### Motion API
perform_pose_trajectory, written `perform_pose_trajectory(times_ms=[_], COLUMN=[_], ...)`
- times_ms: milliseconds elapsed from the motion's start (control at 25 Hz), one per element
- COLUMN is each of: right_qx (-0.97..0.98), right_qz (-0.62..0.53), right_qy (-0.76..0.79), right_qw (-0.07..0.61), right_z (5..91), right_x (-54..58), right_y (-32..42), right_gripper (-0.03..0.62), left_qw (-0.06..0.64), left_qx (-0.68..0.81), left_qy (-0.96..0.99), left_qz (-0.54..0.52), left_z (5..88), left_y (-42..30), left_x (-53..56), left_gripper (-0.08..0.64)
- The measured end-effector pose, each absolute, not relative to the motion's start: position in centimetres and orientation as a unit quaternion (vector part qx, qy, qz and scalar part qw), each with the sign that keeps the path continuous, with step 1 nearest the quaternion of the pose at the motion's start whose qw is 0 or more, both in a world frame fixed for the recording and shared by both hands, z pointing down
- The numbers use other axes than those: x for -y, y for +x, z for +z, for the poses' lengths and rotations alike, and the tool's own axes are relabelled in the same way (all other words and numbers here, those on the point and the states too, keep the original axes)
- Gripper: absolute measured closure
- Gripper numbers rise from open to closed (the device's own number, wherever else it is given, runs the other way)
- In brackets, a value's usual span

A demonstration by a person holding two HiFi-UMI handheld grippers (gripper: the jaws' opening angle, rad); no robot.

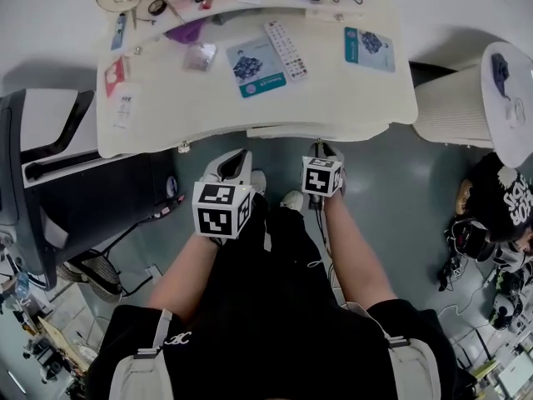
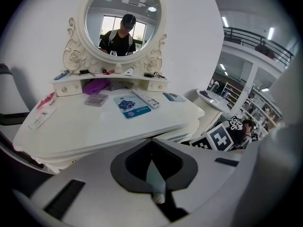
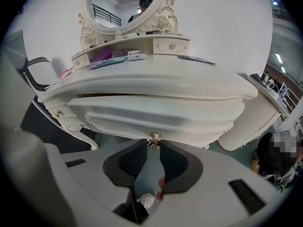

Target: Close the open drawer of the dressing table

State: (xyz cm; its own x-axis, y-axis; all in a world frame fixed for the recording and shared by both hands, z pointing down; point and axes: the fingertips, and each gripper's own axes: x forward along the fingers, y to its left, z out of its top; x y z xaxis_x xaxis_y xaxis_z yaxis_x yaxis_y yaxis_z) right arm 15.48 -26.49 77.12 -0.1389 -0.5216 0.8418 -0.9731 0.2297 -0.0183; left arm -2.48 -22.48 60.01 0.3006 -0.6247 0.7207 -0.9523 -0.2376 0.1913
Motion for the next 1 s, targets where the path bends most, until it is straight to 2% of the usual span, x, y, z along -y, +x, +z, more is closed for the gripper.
perform_pose_trajectory(times_ms=[640, 680, 760, 1000], right_qx=[0.692, 0.691, 0.695, 0.716], right_qz=[0.292, 0.291, 0.285, 0.283], right_qy=[0.556, 0.556, 0.556, 0.573], right_qw=[0.356, 0.358, 0.357, 0.281], right_z=[77.1, 76.8, 75.8, 69.9], right_x=[30.6, 30.3, 29.7, 28.8], right_y=[14.6, 14.7, 14.6, 14.7], right_gripper=[0.504, 0.549, 0.580, 0.581], left_qw=[0.308, 0.307, 0.301, 0.272], left_qx=[0.566, 0.565, 0.561, 0.548], left_qy=[0.722, 0.725, 0.732, 0.759], left_qz=[0.251, 0.249, 0.244, 0.225], left_z=[59.1, 58.9, 58.3, 55.4], left_y=[-5.6, -5.4, -5.0, -3.1], left_x=[23.5, 23.5, 23.8, 25.3], left_gripper=[0.552, 0.552, 0.552, 0.552])
